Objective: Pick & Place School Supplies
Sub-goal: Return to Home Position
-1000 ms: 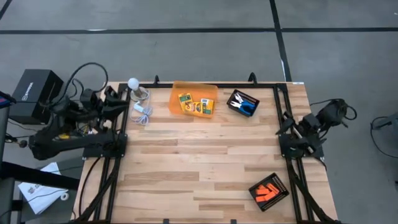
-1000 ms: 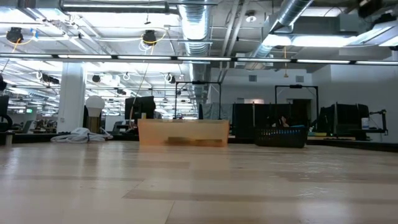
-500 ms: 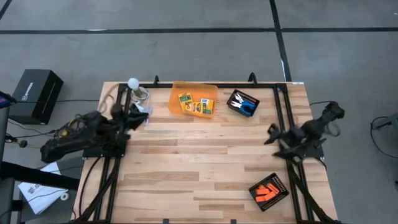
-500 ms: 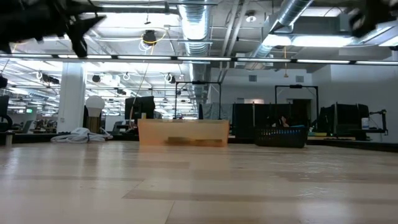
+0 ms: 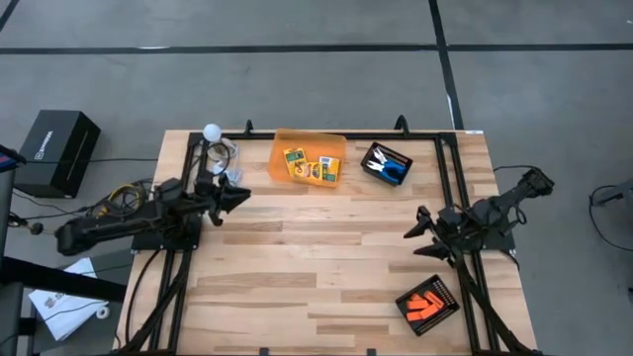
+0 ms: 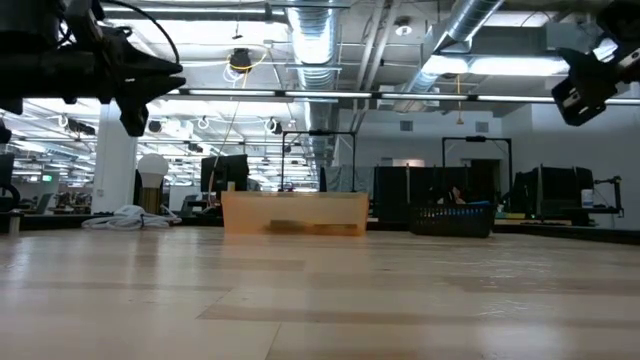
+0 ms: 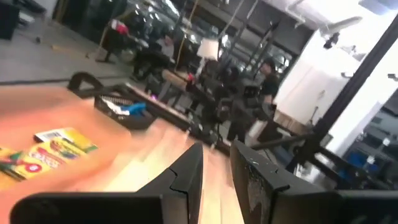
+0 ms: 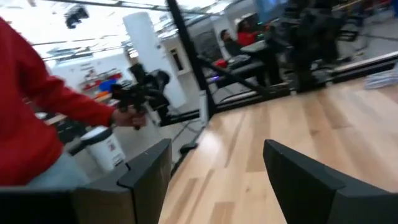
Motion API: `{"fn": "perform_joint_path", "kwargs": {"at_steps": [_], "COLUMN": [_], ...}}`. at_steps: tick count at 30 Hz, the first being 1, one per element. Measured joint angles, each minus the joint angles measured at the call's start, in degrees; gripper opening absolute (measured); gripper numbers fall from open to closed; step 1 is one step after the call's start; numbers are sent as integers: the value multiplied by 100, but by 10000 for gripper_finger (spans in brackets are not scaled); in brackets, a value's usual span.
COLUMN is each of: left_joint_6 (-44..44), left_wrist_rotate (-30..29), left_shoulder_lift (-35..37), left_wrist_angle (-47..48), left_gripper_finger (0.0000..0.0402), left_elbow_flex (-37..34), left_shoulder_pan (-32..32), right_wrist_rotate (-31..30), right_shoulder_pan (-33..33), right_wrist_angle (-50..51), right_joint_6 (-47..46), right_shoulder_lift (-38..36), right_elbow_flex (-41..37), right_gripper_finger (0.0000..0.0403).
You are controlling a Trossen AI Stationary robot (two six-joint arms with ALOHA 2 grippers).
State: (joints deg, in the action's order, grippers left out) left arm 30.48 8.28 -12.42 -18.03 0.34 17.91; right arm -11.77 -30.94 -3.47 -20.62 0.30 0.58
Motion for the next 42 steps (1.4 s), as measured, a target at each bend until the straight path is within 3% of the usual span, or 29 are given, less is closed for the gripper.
{"fn": "perform_joint_path", "kwargs": {"at_steps": [9, 18, 25, 29, 36, 42], "left_joint_6": [250, 280, 282, 285, 287, 292], "left_wrist_rotate": [120, 120, 118, 126, 125, 111], "left_shoulder_lift": [-624, -950, -801, -267, 1235, 1240], "left_wrist_angle": [-3, -6, -3, -10, -55, -1006], "left_gripper_finger": [78, 78, 78, 78, 78, 78], "left_elbow_flex": [0, 0, 0, 0, 1, 4], "left_shoulder_pan": [0, 0, -100, -318, -374, -565], "right_wrist_rotate": [888, 897, 898, 903, 901, 893], "right_shoulder_pan": [-15, -15, -15, 59, 1045, 2274], "right_wrist_angle": [285, 293, 299, 283, 241, 235], "right_joint_6": [-44, -44, -42, -42, -42, -42], "right_shoulder_lift": [4, 7, 7, -4, -2, -4], "right_elbow_flex": [7, 7, 9, 9, -13, -15], "right_gripper_finger": [244, 244, 244, 244, 244, 244]}}
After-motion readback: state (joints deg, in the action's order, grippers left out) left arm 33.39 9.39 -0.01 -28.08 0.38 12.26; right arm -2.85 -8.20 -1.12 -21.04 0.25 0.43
